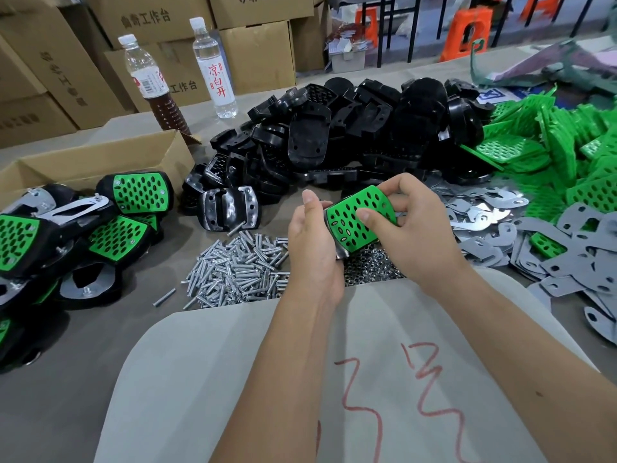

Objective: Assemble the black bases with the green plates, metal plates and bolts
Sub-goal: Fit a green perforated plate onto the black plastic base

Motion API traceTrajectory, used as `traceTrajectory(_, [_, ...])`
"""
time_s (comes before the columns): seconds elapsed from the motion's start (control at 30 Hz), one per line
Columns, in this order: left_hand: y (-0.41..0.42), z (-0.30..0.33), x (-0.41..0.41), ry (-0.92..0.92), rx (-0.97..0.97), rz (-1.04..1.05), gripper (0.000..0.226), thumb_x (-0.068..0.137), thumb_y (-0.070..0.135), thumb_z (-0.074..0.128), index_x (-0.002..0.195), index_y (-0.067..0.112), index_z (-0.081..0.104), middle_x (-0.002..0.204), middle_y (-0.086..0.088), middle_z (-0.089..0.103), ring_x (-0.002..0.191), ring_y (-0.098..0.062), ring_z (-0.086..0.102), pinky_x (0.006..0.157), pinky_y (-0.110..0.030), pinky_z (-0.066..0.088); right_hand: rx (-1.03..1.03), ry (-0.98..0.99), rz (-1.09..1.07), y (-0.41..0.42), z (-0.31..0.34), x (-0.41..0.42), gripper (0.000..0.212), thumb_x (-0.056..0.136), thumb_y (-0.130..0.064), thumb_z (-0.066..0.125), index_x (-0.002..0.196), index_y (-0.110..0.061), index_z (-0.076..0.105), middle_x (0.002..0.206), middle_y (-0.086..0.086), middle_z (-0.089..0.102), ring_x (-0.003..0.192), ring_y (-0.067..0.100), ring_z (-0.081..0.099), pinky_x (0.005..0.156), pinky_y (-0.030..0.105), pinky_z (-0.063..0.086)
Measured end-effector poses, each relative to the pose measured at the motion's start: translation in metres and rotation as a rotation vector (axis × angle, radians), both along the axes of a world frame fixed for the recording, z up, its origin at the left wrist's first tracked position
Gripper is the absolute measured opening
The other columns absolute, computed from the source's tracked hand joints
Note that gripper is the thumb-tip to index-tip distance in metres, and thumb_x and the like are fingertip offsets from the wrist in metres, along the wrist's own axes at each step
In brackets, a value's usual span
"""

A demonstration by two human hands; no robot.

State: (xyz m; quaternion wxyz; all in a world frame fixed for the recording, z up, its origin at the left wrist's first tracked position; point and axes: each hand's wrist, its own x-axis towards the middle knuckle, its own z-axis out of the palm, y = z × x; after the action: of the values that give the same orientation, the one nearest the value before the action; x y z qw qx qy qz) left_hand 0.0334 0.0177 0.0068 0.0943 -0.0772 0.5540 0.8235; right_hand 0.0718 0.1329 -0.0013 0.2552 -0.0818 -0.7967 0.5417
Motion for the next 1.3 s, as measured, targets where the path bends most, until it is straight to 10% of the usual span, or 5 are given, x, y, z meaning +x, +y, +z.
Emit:
traceTrajectory(0.37, [-0.008,-0.006,-0.004,0.097,-0.119,-0.042,0.019,0.089,0.006,0.079,0.105,0.014,0.071,0.106,-0.008,0.071,0.095,-0.021,0.068,0.079,-0.038,0.058,0.054,0.018,-0.008,0.008,0.000,0.002,0.023,0.090,-0.019,0.082,0.094,-0.017,0.060,0.084,-0.007,0.078,0.076,0.008,0.075,0.071,0.041,0.063])
traceTrajectory(0.53, [-0.013,-0.004,-0.008,0.054,0.014,-0.068,0.022,0.087,0.001,0.078,0.108,0.004,0.072,0.111,-0.022,0.075,0.100,-0.036,0.074,0.080,-0.047,0.064,-0.204,0.099,-0.013,0.019,0.001,-0.002,0.034,0.093,-0.059,0.063,0.081,-0.027,0.061,0.067,-0.014,0.060,0.056,0.001,0.049,0.056,0.028,0.038])
traceTrajectory(0.73, [-0.014,-0.003,-0.007,0.105,-0.010,-0.126,0.016,0.088,0.002,0.077,0.102,0.006,0.072,0.112,-0.022,0.074,0.096,-0.030,0.073,0.077,-0.040,0.064,-0.448,-0.169,0.121,0.020,0.011,-0.002,0.061,0.087,-0.082,0.040,0.099,-0.034,0.075,0.102,0.006,0.077,0.079,0.015,0.067,0.054,0.029,0.048])
traceTrajectory(1.0, [-0.017,0.001,-0.004,0.154,0.158,-0.365,0.046,0.076,0.010,0.082,0.118,-0.001,0.068,0.112,-0.020,0.070,0.099,-0.029,0.069,0.078,-0.039,0.063,-0.692,-0.138,0.352,0.022,0.020,0.006,0.046,0.089,-0.060,0.055,0.084,-0.023,0.082,0.087,0.010,0.075,0.067,0.020,0.068,0.045,0.024,0.047])
traceTrajectory(1.3, [-0.013,-0.004,-0.007,0.302,-0.097,-0.162,0.017,0.089,-0.003,0.074,0.097,0.012,0.074,0.087,-0.005,0.069,0.080,-0.012,0.066,0.071,-0.033,0.060,-0.573,-0.172,0.272,0.023,0.018,0.006,0.053,0.102,-0.060,0.049,0.098,-0.015,0.076,0.095,0.012,0.078,0.082,0.027,0.075,0.057,0.034,0.059])
